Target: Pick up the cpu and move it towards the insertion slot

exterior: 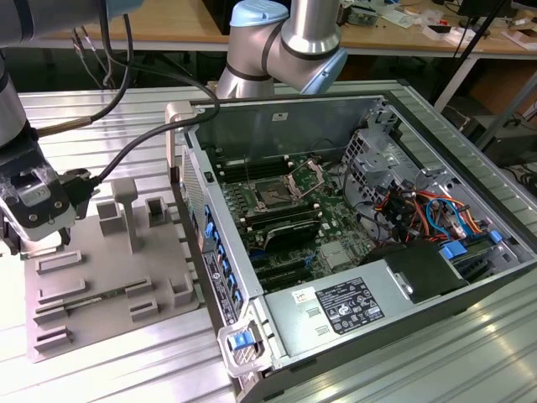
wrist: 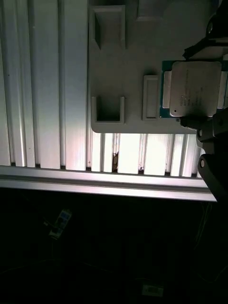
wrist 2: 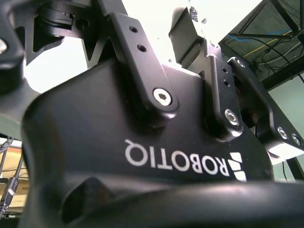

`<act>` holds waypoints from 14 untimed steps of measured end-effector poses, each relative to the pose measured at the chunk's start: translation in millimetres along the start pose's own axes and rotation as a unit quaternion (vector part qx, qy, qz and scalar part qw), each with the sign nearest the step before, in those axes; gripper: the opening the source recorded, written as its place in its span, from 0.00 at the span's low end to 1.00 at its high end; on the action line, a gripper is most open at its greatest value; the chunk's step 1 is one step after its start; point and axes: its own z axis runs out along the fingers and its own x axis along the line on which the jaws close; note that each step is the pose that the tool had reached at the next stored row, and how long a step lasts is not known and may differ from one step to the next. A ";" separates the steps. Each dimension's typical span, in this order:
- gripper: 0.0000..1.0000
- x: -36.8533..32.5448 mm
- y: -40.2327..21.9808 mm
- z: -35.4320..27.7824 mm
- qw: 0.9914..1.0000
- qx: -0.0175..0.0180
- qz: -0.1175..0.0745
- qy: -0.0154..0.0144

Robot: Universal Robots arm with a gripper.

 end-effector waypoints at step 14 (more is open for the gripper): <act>0.55 0.0 0.2 -3.8 1.000 0.000 0.000 0.000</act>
